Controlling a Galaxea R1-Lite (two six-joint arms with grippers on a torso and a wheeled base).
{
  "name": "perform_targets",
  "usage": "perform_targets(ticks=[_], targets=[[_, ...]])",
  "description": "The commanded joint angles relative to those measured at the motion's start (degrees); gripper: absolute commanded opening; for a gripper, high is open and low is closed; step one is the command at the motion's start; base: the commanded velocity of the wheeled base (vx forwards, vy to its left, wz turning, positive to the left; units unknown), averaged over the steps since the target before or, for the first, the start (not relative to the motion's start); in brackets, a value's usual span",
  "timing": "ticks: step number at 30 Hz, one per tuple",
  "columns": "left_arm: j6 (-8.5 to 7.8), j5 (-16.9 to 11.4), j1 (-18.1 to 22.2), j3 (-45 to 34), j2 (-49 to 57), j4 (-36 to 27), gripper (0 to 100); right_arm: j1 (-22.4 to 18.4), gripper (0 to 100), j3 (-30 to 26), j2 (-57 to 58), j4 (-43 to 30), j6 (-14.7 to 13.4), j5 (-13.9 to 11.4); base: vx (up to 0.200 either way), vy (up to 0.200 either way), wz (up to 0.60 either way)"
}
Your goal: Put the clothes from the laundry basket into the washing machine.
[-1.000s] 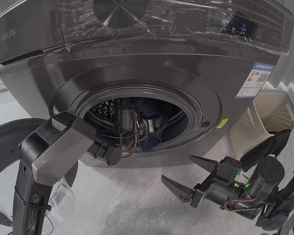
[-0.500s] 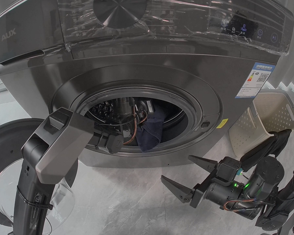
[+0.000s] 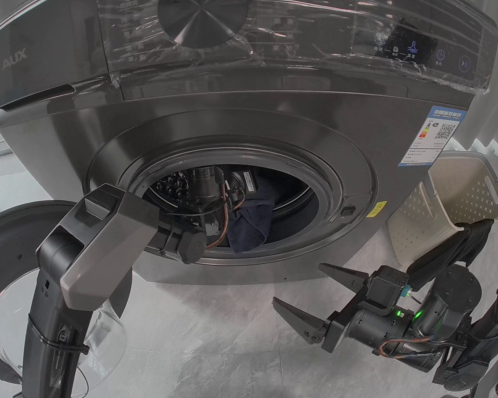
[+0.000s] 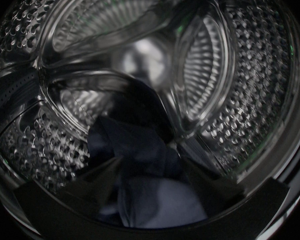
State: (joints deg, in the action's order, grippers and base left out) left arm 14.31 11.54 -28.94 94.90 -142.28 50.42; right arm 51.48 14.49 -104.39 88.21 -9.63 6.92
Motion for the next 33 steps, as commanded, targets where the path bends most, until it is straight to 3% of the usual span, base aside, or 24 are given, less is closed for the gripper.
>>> perform_targets(ticks=[1, 6, 10, 23, 24, 28, 33], targets=[[-0.25, -3.1, -2.6, -11.9, 9.1, -2.6, 100, 0.0, 100, 0.0, -0.1, 0.0, 0.0, 0.0, 0.0, 0.0, 0.0], [-1.3, -5.7, -3.4, -19.1, 12.1, -3.7, 100, 0.0, 100, 0.0, -0.1, 0.0, 0.0, 0.1, 0.0, 0.0, 0.0], [-3.85, -8.4, -3.8, -24.2, 13.0, -3.1, 100, 0.0, 100, 0.0, 0.1, 0.0, 0.1, 0.1, 0.0, 0.0, 0.0], [-6.05, -9.1, -4.3, -26.8, 9.9, -2.3, 100, 0.0, 100, 0.2, 0.1, 0.0, 0.1, 0.1, 0.0, 0.0, 0.0], [-6.14, -9.1, -4.2, -26.6, 9.5, -2.1, 0, 0.0, 100, 0.3, 0.1, 0.0, 0.0, 0.1, 0.0, 0.0, 0.0], [-6.14, -9.0, -4.1, -25.7, 8.8, -1.9, 0, 0.0, 100, 0.4, 0.1, 0.0, 0.0, 0.1, 0.0, 0.0, 0.0], [-5.43, -7.6, -1.8, -15.9, 6.0, -0.7, 0, 0.0, 100, 0.4, 0.1, 0.0, 0.0, 0.1, 0.0, 0.0, 0.0]])
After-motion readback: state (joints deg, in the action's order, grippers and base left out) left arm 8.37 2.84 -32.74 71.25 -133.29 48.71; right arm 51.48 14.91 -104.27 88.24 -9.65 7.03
